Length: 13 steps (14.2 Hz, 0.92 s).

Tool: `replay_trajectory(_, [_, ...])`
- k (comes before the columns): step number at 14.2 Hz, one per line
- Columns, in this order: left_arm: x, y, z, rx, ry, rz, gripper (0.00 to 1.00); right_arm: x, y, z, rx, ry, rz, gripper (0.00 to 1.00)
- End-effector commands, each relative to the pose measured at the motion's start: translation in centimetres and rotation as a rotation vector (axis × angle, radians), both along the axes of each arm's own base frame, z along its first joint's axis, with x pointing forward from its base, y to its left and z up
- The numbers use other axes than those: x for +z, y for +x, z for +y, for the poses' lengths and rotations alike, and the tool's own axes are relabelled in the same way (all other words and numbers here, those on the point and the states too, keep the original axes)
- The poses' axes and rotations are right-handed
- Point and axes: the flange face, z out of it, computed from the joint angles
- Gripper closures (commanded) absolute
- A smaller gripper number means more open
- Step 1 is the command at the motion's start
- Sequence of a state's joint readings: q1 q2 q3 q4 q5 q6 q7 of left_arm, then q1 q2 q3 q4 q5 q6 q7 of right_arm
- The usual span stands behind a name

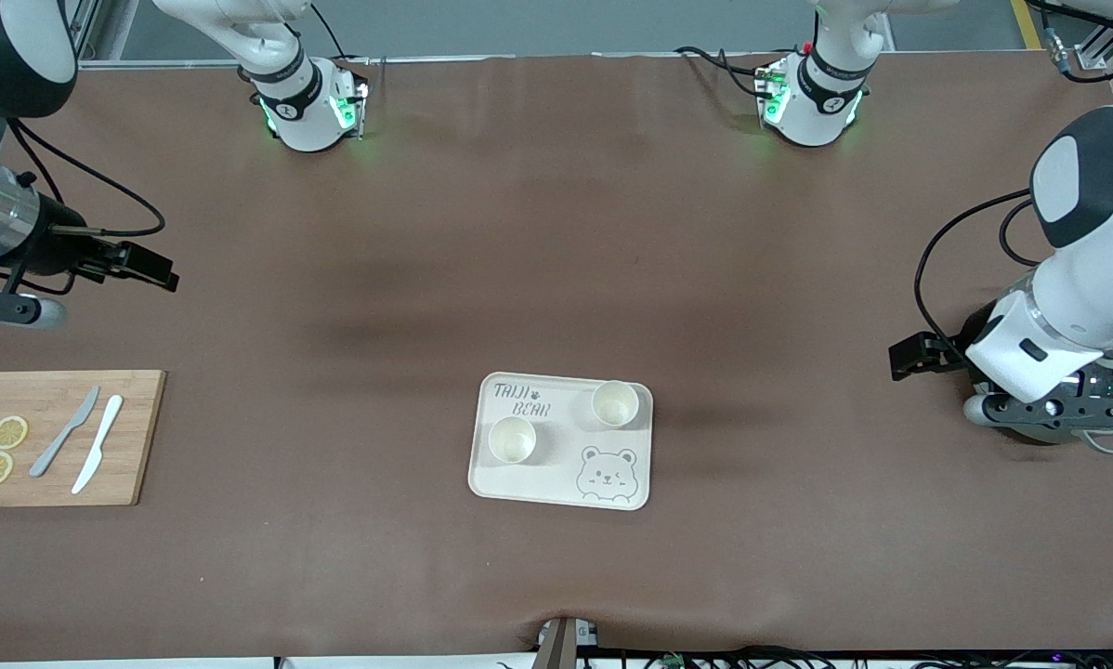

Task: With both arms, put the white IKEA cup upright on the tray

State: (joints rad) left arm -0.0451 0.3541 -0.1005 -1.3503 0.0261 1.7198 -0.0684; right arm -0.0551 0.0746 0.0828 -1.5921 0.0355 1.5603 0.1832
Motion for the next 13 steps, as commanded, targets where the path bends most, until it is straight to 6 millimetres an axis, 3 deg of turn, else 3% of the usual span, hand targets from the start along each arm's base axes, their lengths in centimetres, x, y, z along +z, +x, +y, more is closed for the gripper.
replay_trajectory(1, [0.3,-0.4,0.4,-0.049,-0.017,0.012,0.00,0.5,-0.3,-1.3,-0.020,0.001,0.008,0.00])
replay_trajectory(6, [0.2,-0.7,0.0,-0.068,-0.004,0.029,0.00,0.4,-0.1,-1.2,-0.020,0.001,0.007,0.00])
replay_trajectory(10, [0.1,-1.2,-1.5,-0.088,0.000,0.054,0.00,0.4,0.0,-0.8,-0.013,0.000,-0.002,0.00])
replay_trajectory(13, [2.3,-1.9,-1.4,-0.085,-0.005,0.021,0.00,0.5,0.0,-0.2,-0.005,-0.001,-0.005,0.00])
